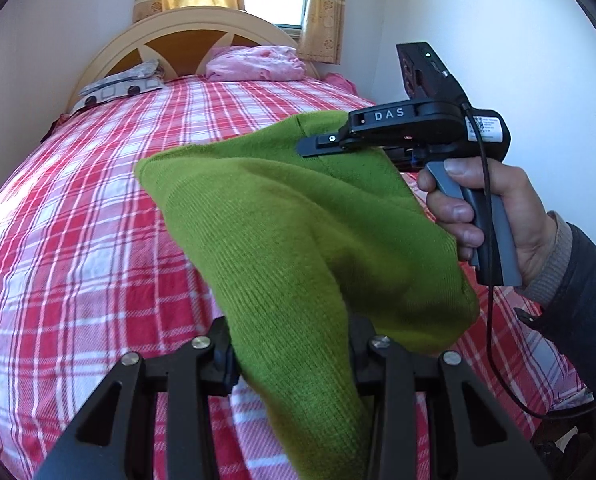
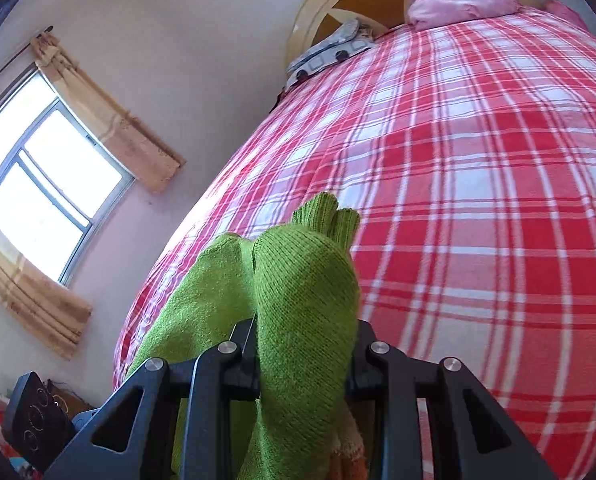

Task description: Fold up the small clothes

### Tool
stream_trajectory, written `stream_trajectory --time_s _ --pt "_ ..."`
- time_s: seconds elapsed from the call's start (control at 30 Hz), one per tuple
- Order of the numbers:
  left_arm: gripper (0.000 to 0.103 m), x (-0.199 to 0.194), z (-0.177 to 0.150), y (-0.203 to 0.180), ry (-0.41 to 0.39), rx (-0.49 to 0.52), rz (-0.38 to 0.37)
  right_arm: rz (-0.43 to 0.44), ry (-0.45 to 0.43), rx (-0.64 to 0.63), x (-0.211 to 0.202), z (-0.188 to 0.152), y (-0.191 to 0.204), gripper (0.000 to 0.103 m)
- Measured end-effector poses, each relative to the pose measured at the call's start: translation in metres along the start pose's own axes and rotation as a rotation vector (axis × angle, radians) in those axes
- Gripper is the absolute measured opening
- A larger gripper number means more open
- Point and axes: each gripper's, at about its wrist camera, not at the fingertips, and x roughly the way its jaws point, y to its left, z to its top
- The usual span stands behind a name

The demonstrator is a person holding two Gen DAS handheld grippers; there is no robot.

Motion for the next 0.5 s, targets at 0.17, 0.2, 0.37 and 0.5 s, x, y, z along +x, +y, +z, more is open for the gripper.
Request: stream_trajectory --time_s 0.17,0.2,0.37,0.5 --pt "0.04 -0.016 -0.011 0.015 -0.016 -0.021 0.033 0.041 0.022 -0.025 0.017 -0.005 0.026 0.03" --pt "0.04 -0.02 -0.013 0.019 -0.021 -0.028 0.04 0.049 0.027 -0.029 0.022 -0.006 0.033 0.03" --pt "0.04 -0.033 -0.023 0.037 -0.032 -0.056 0.082 0.084 0.046 -0.054 0.043 -0.01 0.062 0.03" --pt "0.04 -0.045 -0.034 0.049 -0.036 -0.079 0.117 0.106 0.072 -0.073 0.062 -0.014 0.085 0.03"
